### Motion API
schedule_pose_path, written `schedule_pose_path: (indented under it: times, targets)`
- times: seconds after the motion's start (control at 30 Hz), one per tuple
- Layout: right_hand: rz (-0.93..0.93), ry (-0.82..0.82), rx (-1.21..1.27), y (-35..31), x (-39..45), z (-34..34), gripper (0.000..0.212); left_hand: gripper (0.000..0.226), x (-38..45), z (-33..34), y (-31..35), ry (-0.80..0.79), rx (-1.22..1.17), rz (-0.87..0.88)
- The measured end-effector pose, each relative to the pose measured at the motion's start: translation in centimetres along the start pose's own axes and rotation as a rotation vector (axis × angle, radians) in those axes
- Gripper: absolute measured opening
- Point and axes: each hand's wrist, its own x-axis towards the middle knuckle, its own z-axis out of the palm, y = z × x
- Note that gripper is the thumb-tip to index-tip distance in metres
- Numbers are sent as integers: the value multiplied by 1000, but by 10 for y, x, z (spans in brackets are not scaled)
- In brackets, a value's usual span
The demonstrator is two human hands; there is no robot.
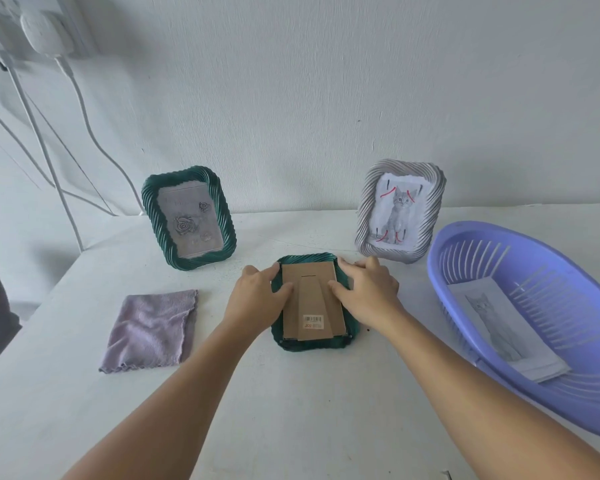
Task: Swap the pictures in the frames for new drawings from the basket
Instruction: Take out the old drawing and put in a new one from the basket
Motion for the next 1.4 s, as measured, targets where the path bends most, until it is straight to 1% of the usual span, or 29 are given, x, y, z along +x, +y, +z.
schedule_pose_path:
  times: [0.13, 0.3, 0.5, 0.57, 0.77, 1.07, 1.2, 1.4]
  targets:
    - [5, -1, 1, 1, 1, 3, 56, 61, 2, 3, -3, -12, -42, -13]
    - [22, -5, 25, 2, 2, 4, 53, 59, 6, 5, -4, -8, -199, -67]
    - [62, -2, 127, 1, 2, 2, 54, 58, 4, 3, 2, 13, -414, -147]
    - [69, -6, 147, 1, 1, 1, 54, 58, 4, 4, 2, 22, -453, -162]
    - [78, -5, 167, 0, 1, 0, 54, 60, 5, 7, 2, 51, -522, -188]
    - [80, -6, 187, 0, 1, 0, 55, 58, 4, 9, 7, 95, -591, -227]
    - [80, -1, 193, 1, 1, 0, 55, 56, 2, 11, 7, 113, -610, -218]
    - [75, 2, 192, 1, 1, 0, 55, 48, 1, 10, 7, 96, -619, -224]
